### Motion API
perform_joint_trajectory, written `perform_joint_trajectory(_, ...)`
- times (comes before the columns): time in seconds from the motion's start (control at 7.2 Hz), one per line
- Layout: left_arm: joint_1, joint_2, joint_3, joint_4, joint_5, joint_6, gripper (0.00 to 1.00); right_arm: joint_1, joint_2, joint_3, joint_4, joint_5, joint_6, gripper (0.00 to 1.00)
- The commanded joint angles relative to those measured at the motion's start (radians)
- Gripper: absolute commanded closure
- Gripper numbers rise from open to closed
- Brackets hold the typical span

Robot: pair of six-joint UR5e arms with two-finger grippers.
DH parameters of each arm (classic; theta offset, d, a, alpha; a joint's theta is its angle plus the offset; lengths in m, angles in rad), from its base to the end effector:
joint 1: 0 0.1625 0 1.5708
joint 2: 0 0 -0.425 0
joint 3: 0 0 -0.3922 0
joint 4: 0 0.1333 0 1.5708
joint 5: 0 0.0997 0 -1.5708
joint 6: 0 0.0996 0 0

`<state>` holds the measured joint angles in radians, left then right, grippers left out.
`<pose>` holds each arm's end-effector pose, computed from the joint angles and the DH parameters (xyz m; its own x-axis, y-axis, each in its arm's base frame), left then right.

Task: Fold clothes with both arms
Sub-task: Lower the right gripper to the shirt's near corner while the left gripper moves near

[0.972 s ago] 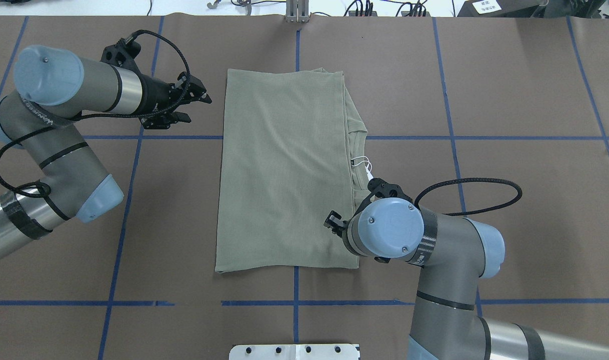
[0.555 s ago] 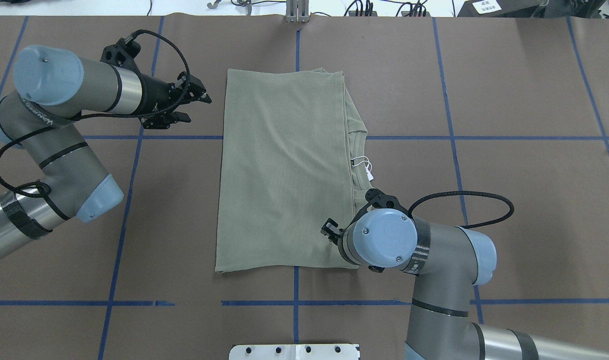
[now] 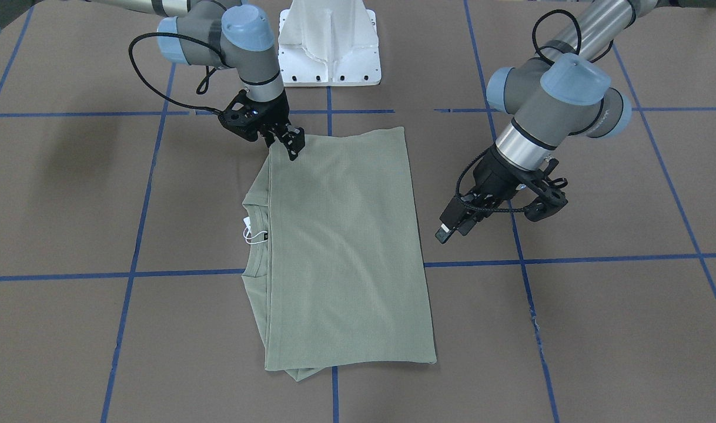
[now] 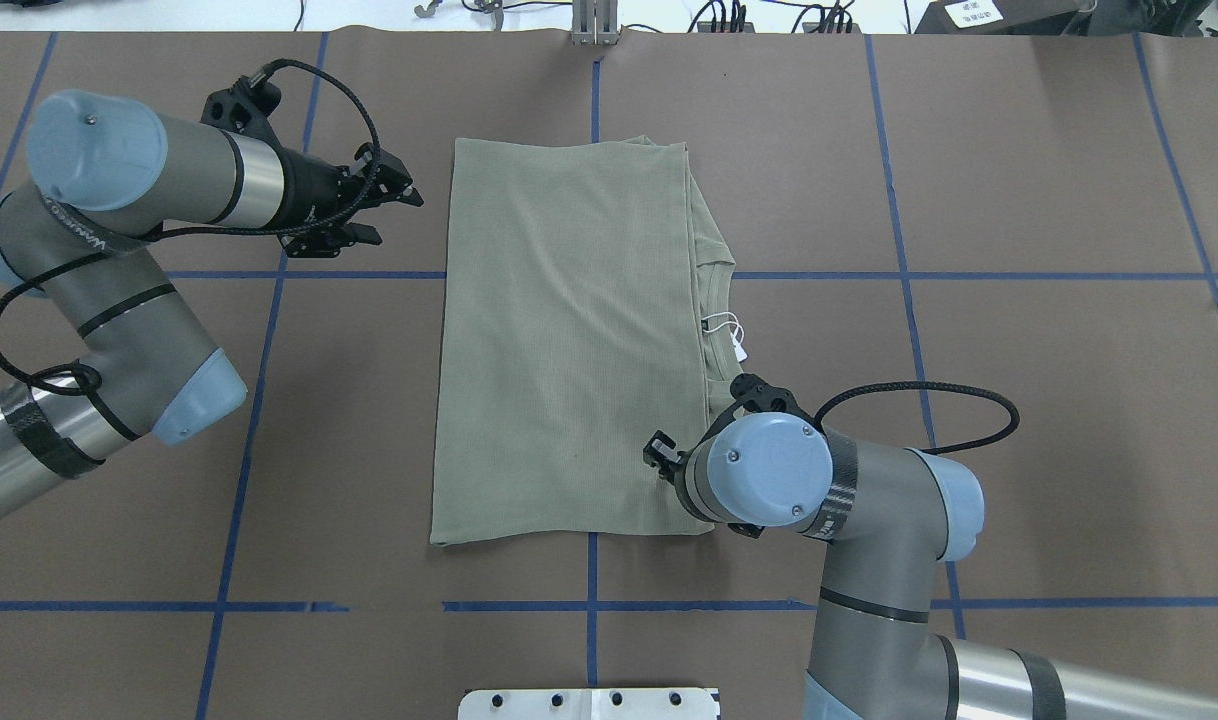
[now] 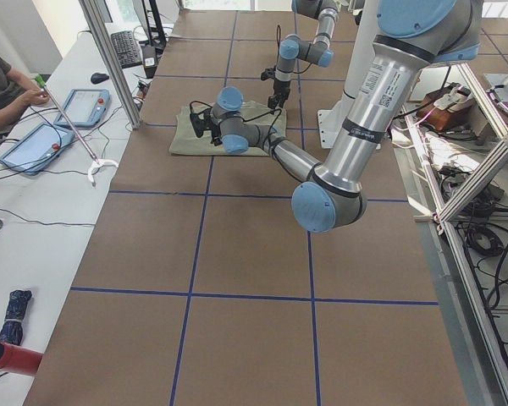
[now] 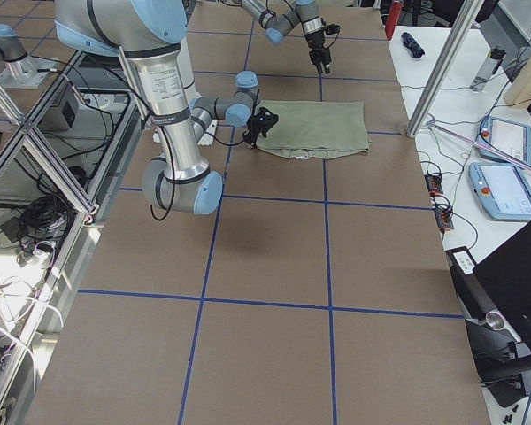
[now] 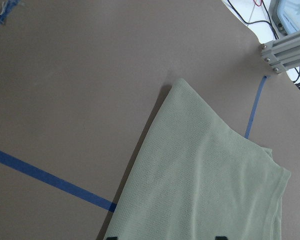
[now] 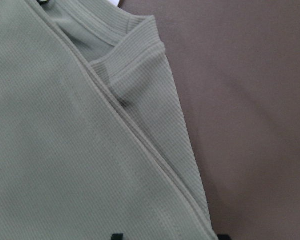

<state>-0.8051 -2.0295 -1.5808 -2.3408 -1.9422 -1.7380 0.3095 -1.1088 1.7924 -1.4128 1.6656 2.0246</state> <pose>0.3862 -0.5419 0.3024 0.1506 -0.3804 -0.9125 0.4655 0.8416 -0.2740 -0.5660 -0.3111 0.2870 0.4669 0.6075 0.6426 -0.4903 0.7826 -0.3836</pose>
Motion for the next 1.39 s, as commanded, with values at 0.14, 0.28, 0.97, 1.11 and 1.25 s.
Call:
perform_joint_trajectory(0.14, 0.0, 0.0, -0.002, 0.0, 0.0, 0.0, 0.28, 0.0, -0.003, -0.005, 0.002, 0.005, -0.001, 1.0)
perform_joint_trajectory(0.28, 0.0, 0.0, -0.002, 0.002, 0.0, 0.0, 0.28, 0.0, -0.005, -0.004, 0.002, 0.011, -0.012, 1.0)
perform_joint_trajectory(0.97, 0.035, 0.069, -0.098, -0.002, 0.005, -0.093, 0.3, 0.007, -0.031, 0.077, -0.011, 0.013, -0.009, 1.0)
perform_joint_trajectory(1.11, 0.108, 0.104, -0.166, 0.005, 0.017, -0.157, 0.3, -0.001, -0.066, 0.12, -0.011, 0.013, -0.004, 1.0)
perform_joint_trajectory(1.25, 0.192, 0.113, -0.206, 0.008, 0.087, -0.234, 0.3, -0.015, -0.1, 0.148, -0.011, 0.011, -0.003, 1.0)
